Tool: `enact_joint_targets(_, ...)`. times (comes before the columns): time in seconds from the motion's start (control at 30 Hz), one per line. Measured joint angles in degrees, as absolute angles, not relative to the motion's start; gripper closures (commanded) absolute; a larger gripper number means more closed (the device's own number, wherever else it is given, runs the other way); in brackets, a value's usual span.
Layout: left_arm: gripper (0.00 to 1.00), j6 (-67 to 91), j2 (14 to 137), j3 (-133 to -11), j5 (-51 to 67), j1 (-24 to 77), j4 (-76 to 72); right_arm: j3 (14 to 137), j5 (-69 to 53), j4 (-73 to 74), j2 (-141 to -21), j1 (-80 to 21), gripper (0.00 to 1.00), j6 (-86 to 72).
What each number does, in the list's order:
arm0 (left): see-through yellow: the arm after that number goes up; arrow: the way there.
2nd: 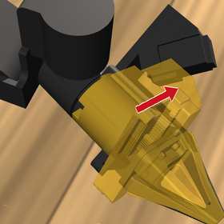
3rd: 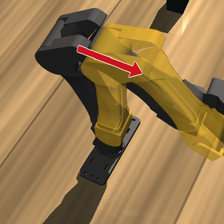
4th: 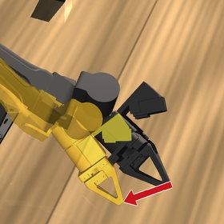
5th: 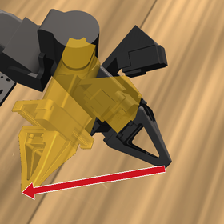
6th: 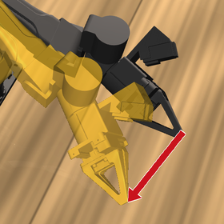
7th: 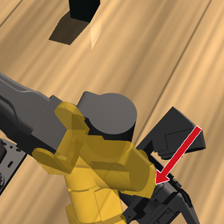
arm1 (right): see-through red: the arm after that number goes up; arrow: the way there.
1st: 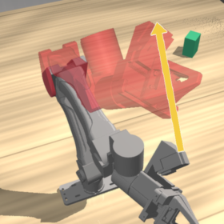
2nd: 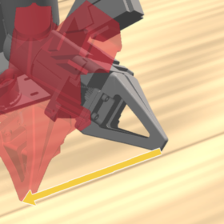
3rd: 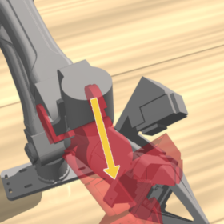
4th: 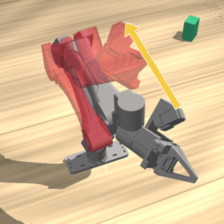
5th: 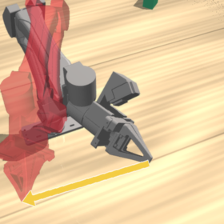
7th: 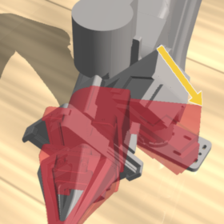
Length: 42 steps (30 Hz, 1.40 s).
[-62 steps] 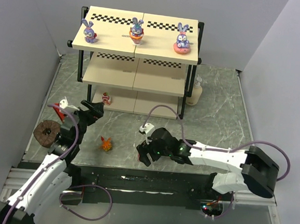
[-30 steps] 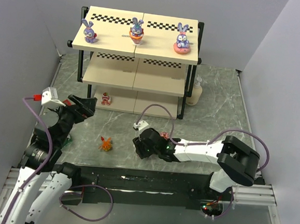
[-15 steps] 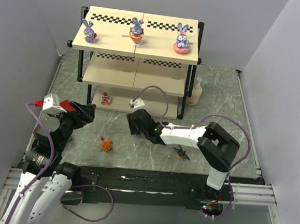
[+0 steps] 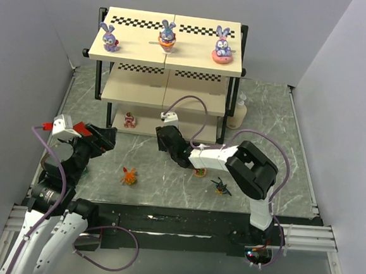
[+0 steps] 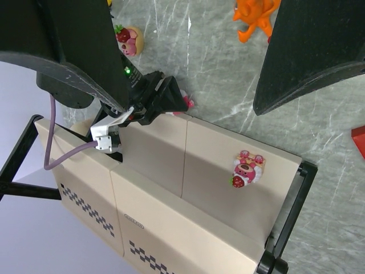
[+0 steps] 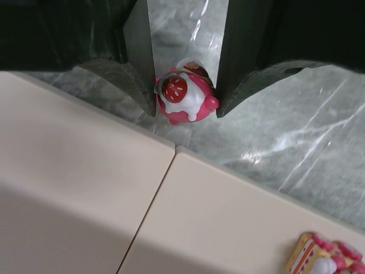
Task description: Place and organize the plastic toys onto the shelf
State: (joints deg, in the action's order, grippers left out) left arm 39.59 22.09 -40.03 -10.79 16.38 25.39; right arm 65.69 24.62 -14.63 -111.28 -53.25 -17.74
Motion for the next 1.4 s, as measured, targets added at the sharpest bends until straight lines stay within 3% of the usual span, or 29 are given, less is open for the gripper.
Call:
enact_joint_targets(1.0,0.04,39.6,22.7,-40.0,-9.5,16.4,25.4,65.7,38.0,-34.1,-118.0,-53.9,0.89,-15.6)
enact_joint_targets(1.4,0.04,39.6,22.7,-40.0,-8.8,16.4,25.4,69.1,42.2,-31.8,-119.3,-54.5,0.76,-18.1)
